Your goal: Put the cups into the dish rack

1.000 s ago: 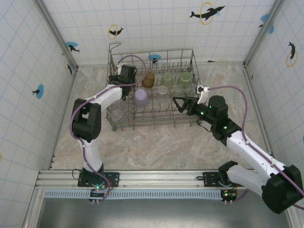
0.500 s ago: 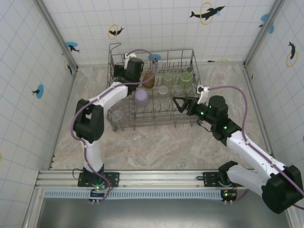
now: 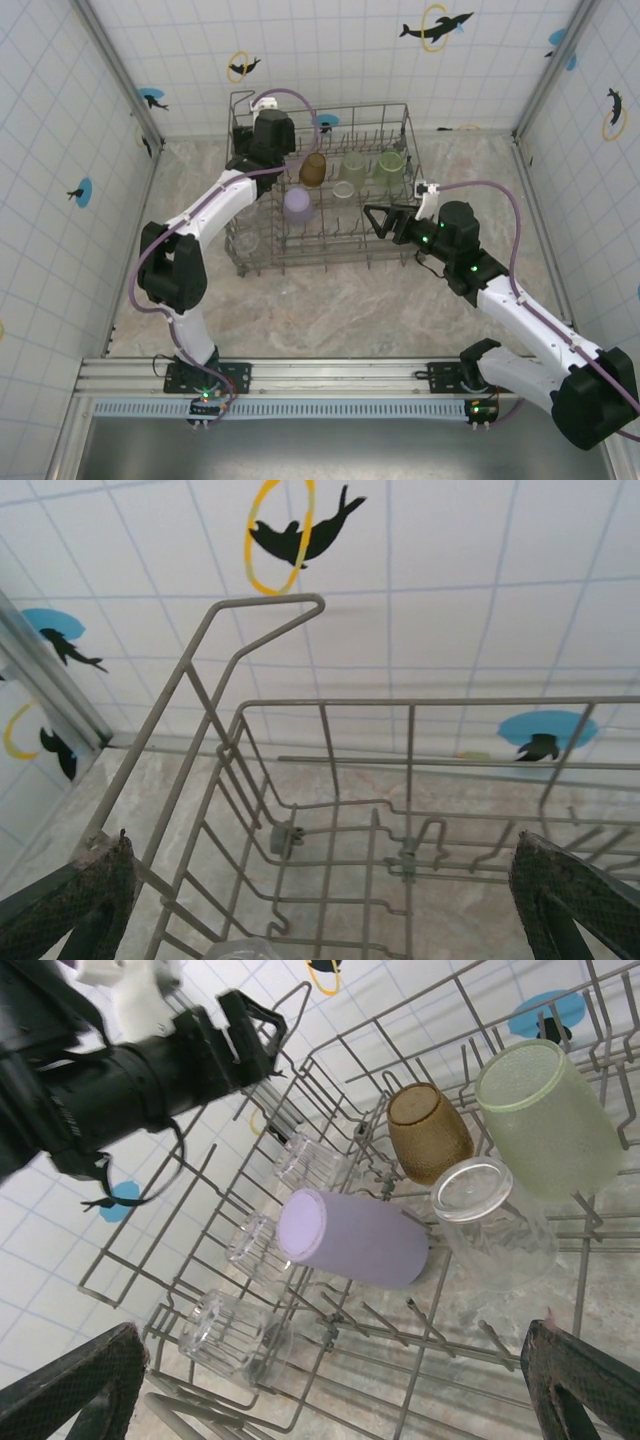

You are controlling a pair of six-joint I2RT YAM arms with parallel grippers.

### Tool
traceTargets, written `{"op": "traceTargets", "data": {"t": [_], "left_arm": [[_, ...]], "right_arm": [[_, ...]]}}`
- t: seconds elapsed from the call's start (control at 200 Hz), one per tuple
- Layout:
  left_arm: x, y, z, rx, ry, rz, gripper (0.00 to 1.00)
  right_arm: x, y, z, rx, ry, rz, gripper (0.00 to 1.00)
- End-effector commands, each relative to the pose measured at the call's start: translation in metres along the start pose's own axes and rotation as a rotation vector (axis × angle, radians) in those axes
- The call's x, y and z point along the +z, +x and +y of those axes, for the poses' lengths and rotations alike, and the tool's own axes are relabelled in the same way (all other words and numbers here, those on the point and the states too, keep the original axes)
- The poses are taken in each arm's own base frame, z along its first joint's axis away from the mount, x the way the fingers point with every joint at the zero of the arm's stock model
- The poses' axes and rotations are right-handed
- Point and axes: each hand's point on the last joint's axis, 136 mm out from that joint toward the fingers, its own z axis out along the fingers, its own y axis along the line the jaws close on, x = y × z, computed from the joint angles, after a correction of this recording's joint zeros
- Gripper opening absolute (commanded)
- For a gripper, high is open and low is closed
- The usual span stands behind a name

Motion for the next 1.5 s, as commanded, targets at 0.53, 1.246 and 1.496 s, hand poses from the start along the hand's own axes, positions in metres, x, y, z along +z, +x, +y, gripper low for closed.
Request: {"op": "traceTargets", "data": {"t": [0.53, 1.246, 1.496], "left_arm": [[-0.106, -0.062, 0.098, -0.155, -0.141, -0.107, 0.97], [-0.132, 0.085, 0.254, -0.341, -0.501, 0.037, 0.98], [-0.126, 0.153, 0.268, -0.344, -0.588, 0.155, 0.97]], "right_arm": [[-0.029, -0.03, -0.032, -0.191, 0.288, -0.045, 1.0], [-0.105, -0.063, -0.117, -0.17, 0.743, -0.15, 0.99], [-0.13, -0.054, -0.157, -0.073, 0.841, -0.176, 0.99]]}}
